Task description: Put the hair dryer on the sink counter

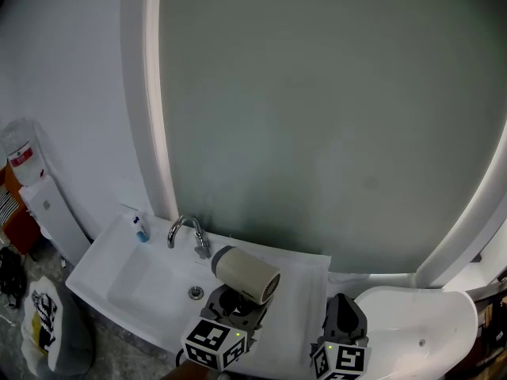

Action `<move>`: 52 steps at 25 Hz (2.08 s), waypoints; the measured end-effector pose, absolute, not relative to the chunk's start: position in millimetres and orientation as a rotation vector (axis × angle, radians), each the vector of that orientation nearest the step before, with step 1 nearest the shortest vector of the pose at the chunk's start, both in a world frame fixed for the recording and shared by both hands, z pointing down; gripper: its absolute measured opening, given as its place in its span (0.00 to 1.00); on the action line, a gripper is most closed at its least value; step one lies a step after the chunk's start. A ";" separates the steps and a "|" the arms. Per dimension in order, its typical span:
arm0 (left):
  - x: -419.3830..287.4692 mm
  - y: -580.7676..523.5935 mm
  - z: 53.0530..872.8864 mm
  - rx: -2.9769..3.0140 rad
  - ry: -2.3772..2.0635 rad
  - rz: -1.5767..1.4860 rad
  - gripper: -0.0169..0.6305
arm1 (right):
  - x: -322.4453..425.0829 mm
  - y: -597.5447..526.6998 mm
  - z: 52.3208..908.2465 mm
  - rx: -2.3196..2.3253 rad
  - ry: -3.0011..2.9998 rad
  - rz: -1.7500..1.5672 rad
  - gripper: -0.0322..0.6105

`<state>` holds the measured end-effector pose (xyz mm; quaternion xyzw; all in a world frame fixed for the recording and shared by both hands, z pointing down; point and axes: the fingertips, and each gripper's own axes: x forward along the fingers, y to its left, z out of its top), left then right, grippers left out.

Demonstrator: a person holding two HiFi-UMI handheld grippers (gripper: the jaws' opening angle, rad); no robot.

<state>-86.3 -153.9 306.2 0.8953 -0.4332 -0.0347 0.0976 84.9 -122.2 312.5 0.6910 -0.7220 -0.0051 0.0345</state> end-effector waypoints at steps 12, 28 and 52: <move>-61.6 -169.3 302.0 2.612 -1.377 -0.100 0.35 | 109.4 -145.3 310.3 2.042 -2.291 -0.027 0.08; -39.0 -194.1 349.4 2.528 -1.382 0.017 0.35 | 124.8 -172.1 357.6 1.971 -2.288 0.099 0.08; 0.9 -214.2 476.9 2.335 -1.288 0.255 0.35 | 154.1 -187.2 482.8 1.837 -2.183 0.419 0.08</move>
